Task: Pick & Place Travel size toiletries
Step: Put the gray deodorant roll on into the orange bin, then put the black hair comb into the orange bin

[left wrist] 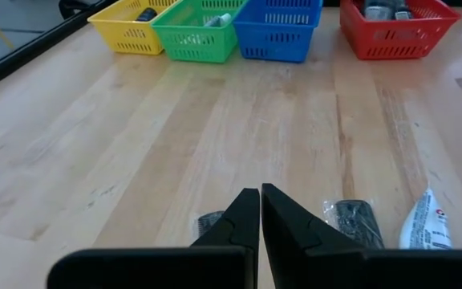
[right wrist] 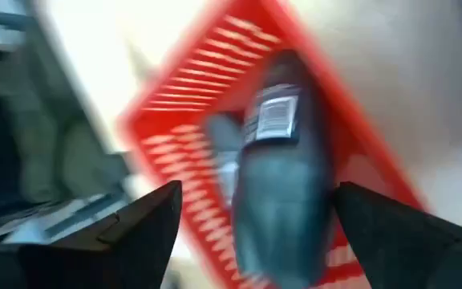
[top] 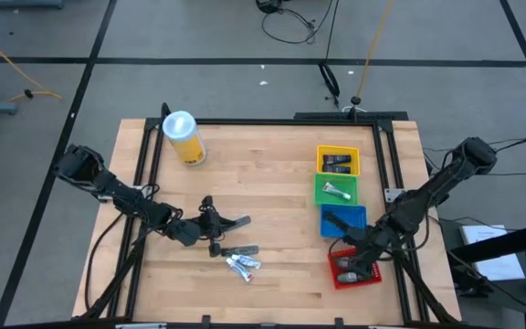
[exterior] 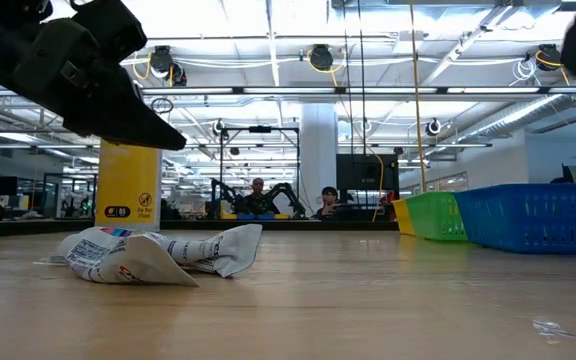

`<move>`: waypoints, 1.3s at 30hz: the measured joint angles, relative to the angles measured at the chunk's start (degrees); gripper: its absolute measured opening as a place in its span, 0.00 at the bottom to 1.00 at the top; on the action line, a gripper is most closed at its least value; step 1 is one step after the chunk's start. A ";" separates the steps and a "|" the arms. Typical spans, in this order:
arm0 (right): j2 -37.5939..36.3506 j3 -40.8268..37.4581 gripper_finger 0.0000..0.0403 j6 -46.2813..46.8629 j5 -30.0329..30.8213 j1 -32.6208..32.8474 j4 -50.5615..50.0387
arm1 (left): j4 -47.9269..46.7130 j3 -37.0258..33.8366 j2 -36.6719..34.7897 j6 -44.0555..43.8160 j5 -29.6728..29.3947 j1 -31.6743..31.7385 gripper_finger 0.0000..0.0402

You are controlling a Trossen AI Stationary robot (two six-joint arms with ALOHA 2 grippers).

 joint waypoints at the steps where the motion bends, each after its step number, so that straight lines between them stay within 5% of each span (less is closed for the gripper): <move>1: -0.59 0.93 0.79 -0.55 0.05 -0.25 0.25 | 0.01 0.00 0.00 -0.08 0.16 0.00 0.05; 8: -2.64 8.08 0.74 -6.27 7.27 -2.29 0.38 | 0.02 0.00 0.00 -1.66 0.40 -0.60 0.05; 19: 0.17 8.58 0.67 -21.98 20.73 -3.63 7.02 | 0.08 0.02 0.00 -1.43 0.51 -0.90 0.05; 26: 14.47 8.61 0.64 -49.33 20.82 -8.30 37.26 | -0.02 0.02 0.00 -1.21 0.51 -0.90 0.05; 32: 28.82 8.62 0.64 -61.93 21.17 -12.55 59.51 | -0.40 0.02 0.00 0.61 1.63 -2.09 0.05; 39: 41.66 16.09 0.64 -62.77 20.99 -17.10 61.60 | -6.80 0.02 -0.02 0.17 9.83 -5.76 0.05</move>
